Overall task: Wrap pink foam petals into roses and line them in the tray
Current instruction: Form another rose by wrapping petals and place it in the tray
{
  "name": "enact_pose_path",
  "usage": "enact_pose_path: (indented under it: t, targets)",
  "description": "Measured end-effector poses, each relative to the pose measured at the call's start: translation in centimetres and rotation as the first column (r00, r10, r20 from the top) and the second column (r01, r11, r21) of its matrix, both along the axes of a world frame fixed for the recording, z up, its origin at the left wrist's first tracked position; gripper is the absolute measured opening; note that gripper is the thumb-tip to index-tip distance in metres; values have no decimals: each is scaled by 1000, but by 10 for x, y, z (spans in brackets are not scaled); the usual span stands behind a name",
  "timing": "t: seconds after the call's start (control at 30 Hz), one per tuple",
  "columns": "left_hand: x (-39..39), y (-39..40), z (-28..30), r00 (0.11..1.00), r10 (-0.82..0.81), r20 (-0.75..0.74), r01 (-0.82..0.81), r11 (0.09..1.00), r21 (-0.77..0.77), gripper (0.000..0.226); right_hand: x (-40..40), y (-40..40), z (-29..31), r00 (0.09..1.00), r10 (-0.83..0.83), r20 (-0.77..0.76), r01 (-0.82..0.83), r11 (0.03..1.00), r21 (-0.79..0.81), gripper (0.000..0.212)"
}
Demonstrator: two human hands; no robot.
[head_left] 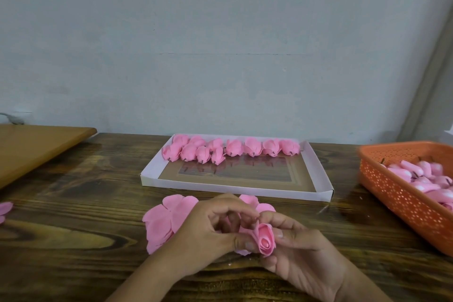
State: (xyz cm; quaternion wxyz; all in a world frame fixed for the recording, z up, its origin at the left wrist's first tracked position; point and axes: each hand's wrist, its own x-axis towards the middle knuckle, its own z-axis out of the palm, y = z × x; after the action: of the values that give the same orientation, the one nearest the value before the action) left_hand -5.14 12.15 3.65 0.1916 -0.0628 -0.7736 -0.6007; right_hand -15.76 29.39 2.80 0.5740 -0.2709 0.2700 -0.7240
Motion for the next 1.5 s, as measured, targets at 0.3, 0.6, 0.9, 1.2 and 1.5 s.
enact_pose_path:
  t: [0.3, 0.6, 0.9, 1.2, 1.5]
  targets:
    - [1, -6, -1, 993, -89, 77, 98, 988, -119, 39, -3, -1, -3, 998, 52, -43, -50, 998, 28, 62]
    - [3, -9, -2, 991, -109, 74, 123, 968, -217, 28, -3, -4, -3, 989, 129, -71, -130, 991, -12, 52]
    - [8, -4, 3, 988, -150, 30, 153, 964, -217, 15, -3, -5, -3, 985, 155, -74, -153, 988, 29, 51]
    - [5, -2, 0, 993, -105, -46, 97, 984, -151, 16, -4, -3, -5, 988, 146, -52, -142, 987, 73, 46]
    - [3, -1, -6, 990, 21, -139, -46, 984, -174, 22, -5, -3, -3, 999, 45, 20, -47, 997, 65, 41]
